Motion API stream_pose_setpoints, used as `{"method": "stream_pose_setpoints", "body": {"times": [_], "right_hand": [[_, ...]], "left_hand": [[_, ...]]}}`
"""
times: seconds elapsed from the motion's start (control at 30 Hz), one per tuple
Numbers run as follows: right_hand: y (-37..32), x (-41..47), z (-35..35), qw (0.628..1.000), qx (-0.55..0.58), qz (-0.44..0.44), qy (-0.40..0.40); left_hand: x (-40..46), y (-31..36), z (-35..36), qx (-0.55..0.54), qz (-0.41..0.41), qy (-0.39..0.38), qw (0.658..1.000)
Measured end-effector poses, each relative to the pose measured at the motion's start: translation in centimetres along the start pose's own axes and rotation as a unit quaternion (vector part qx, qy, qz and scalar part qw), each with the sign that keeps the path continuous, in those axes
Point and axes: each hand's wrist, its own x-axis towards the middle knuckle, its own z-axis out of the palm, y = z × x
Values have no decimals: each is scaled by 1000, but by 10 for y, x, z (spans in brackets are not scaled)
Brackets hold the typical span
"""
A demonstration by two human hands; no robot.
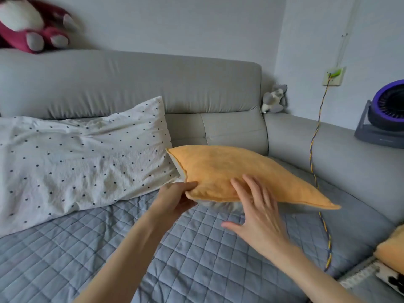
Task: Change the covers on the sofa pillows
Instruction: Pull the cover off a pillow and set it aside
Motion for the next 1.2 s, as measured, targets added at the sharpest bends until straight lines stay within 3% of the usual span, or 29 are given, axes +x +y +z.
{"method": "stream_pose_setpoints", "body": {"times": [0.1,0.3,0.37,0.47,0.57,0.7,0.83,0.9,0.97,1.03,1.1,1.2], "right_hand": [[5,45,-16,997,30,-30,65],[-28,125,-73,966,162,-29,199],[-34,148,-95,944,258,-2,207],[-41,177,-127,906,375,-14,195],[-49,200,-159,886,419,-41,195],[-61,220,-184,867,464,-39,176],[-75,236,-164,888,443,-24,119],[-79,237,-136,904,425,4,49],[-86,225,-96,934,345,34,-83],[-96,198,-54,927,294,56,-227],[-105,167,-23,928,230,30,-291],[-111,129,-3,936,131,-60,-321]], "left_hand": [[-5,53,19,-55,81,-6,995],[-41,149,37,52,256,72,962],[-52,167,28,128,339,84,928],[-60,177,1,294,443,62,845],[-70,182,-24,402,475,50,781],[-90,188,-52,397,461,72,791],[-96,185,-63,409,444,143,784],[-87,168,-73,419,399,162,799],[-75,134,-87,417,315,161,837],[-60,90,-106,425,213,171,863],[-49,49,-127,448,149,199,859],[-39,18,-146,504,126,199,831]]}}
